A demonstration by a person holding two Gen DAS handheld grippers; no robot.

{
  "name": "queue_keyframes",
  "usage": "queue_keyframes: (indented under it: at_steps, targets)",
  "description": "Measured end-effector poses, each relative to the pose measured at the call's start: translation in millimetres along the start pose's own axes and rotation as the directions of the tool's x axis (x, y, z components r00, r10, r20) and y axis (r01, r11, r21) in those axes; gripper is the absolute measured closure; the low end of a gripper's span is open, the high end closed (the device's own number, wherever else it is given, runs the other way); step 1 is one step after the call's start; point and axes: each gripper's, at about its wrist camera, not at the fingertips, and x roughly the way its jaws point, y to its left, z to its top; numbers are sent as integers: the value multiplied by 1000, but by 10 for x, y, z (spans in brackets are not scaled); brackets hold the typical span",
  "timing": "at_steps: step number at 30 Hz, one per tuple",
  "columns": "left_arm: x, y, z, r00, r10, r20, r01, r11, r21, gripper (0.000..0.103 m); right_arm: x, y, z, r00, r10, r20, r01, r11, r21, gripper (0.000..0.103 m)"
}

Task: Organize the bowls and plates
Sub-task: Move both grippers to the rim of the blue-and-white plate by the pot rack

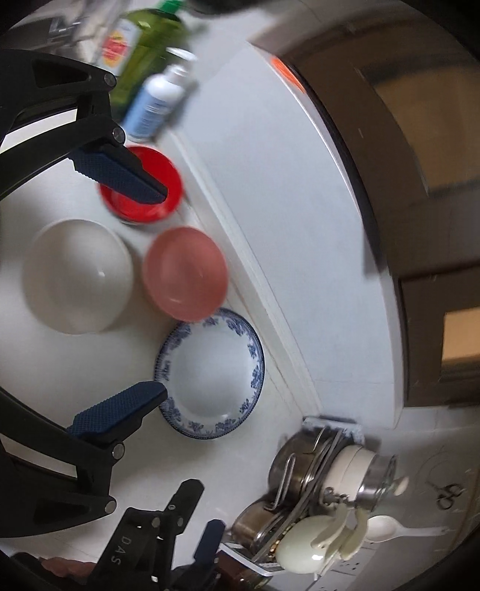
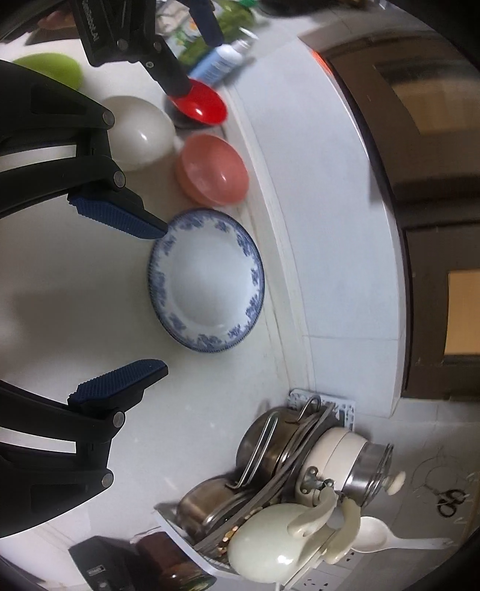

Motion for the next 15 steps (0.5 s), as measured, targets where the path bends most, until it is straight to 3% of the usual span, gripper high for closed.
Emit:
queue_keyframes:
  at_steps: [7,15]
  targets:
    - [594,-194,466,999,-27,-34,31,993,118,7,383,-166,351,998,-51,-34,52,998,32,34]
    - [1400,-368,752,976,-97,-193,133,974,182,15,926,-374,611,989,-86,-121,98,990,99,34]
